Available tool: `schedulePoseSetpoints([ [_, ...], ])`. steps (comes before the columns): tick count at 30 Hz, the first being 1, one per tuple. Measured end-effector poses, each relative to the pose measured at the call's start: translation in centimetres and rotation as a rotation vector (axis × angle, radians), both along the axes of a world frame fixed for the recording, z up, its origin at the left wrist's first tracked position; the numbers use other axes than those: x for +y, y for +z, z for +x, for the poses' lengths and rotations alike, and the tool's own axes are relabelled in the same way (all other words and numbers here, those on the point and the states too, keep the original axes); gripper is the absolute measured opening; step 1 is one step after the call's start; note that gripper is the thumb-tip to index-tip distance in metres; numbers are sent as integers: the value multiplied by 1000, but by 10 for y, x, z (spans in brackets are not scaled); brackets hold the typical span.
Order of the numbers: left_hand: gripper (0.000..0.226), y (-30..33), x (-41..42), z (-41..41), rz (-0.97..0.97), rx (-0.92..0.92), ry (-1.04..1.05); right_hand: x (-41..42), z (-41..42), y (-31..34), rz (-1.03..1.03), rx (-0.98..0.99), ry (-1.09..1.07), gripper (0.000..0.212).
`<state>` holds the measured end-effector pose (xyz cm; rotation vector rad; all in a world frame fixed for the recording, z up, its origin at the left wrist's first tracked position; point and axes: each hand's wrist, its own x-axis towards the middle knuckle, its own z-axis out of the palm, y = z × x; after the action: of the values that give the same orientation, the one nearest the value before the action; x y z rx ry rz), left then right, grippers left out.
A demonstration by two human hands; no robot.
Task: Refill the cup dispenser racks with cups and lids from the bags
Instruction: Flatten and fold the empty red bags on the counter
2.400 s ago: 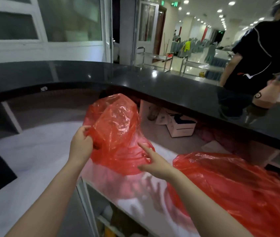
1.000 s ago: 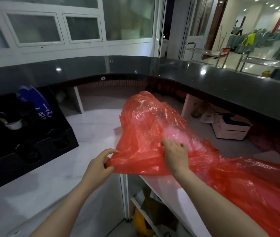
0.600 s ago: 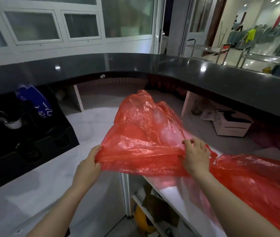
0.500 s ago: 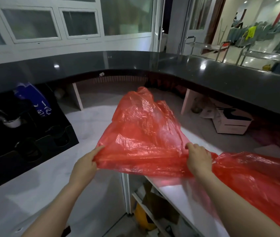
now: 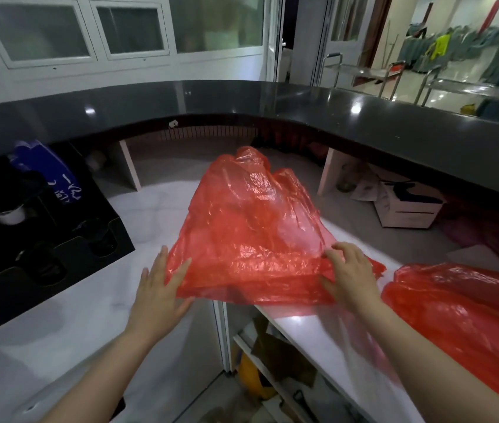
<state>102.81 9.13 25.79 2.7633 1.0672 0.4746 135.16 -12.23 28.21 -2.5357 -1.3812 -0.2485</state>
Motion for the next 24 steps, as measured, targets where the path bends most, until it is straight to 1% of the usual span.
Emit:
schedulePoseSetpoints([
  [2, 87, -5, -1, 3, 92, 85, -114, -9, -6, -12, -83, 75, 12, 52],
  [4, 88, -14, 5, 9, 58, 216, -175, -16, -9, -24, -113, 146, -4, 58],
  [5, 87, -19, 9, 12, 29, 265, -172, -18, -9, -28, -83, 218, -13, 61],
  [7, 85, -27, 17, 16, -21, 305, -139, -21, -10, -29, 28, 424, -35, 67],
  [8, 84, -30, 20, 18, -47, 312, -128, -23, -9, -30, 89, 501, -50, 65],
  [9, 83, -32, 23, 18, -67, 323, -123, -24, -7, -30, 147, 528, -75, 58],
  [10, 81, -34, 26, 19, -76, 337, -119, -26, -5, -30, 198, 492, -115, 50],
  [11, 79, -36, 29, 19, -80, 346, -117, -27, -2, -30, 235, 422, -174, 46],
  [13, 73, -36, 35, 21, -86, 330, -120, -28, 4, -28, 237, 319, -321, 53],
  [15, 68, -35, 41, 22, -98, 288, -131, -28, 12, -22, 104, 336, -429, 62],
  [16, 66, -34, 44, 23, -110, 257, -134, -28, 17, -20, 23, 361, -459, 62],
  [18, 62, -32, 48, 26, -152, 153, -93, -25, 26, -17, -85, 366, -477, 49],
  [19, 61, -31, 51, 26, -164, 111, -54, -23, 30, -13, -93, 351, -478, 40],
  [21, 60, -28, 58, 27, -165, 78, 5, -20, 37, -5, -12, 345, -525, 32],
  [24, 64, -25, 70, 24, -119, 103, 22, -18, 45, 6, 192, 382, -614, 29],
])
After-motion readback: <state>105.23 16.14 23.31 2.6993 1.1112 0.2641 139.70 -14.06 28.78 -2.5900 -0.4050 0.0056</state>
